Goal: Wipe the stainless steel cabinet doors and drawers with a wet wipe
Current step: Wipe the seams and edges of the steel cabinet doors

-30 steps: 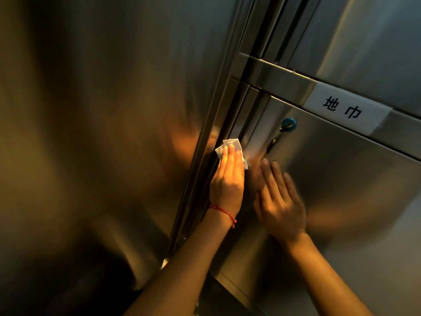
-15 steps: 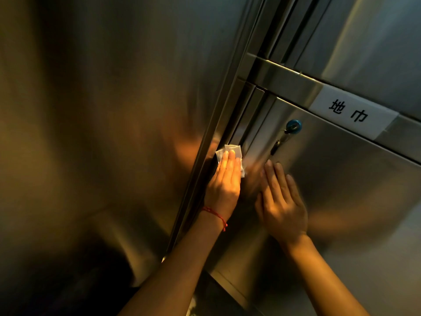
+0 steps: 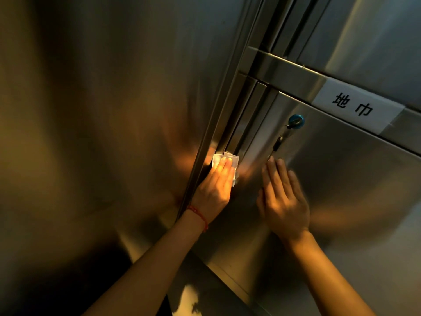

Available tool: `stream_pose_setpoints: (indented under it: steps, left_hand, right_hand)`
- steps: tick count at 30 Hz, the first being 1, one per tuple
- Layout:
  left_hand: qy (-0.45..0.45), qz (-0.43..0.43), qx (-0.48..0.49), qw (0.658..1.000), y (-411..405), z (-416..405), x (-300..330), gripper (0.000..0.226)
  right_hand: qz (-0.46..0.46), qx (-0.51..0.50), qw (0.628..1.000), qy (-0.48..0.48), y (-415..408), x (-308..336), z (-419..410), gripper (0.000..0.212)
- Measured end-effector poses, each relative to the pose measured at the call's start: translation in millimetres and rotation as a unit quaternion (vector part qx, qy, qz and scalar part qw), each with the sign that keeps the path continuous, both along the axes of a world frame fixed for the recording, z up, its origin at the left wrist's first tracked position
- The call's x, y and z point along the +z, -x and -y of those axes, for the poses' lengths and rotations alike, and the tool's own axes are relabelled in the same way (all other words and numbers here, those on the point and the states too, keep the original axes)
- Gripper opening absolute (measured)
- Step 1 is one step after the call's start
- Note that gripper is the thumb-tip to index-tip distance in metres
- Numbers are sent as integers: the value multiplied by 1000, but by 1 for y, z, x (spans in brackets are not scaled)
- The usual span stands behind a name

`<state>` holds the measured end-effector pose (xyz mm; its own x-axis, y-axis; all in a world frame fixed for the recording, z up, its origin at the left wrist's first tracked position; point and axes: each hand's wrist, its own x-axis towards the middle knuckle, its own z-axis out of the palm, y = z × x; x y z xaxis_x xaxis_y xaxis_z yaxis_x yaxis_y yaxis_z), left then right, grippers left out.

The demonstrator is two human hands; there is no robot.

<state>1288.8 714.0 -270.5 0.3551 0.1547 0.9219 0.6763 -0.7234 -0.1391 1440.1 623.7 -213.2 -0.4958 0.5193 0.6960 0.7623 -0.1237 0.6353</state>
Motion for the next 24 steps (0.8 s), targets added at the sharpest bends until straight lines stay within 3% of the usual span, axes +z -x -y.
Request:
stream_pose_setpoints:
  steps: [12,24]
  left_hand:
    - [-32,-50,-5,998,12,-1,-8,42]
    - [-18,-98,22,995,11,0,-38,38]
  right_hand:
    - [-9,6,1000,-8,1,0,-1,41]
    - [-5,11,1000,-10,-3,-3,-3,45]
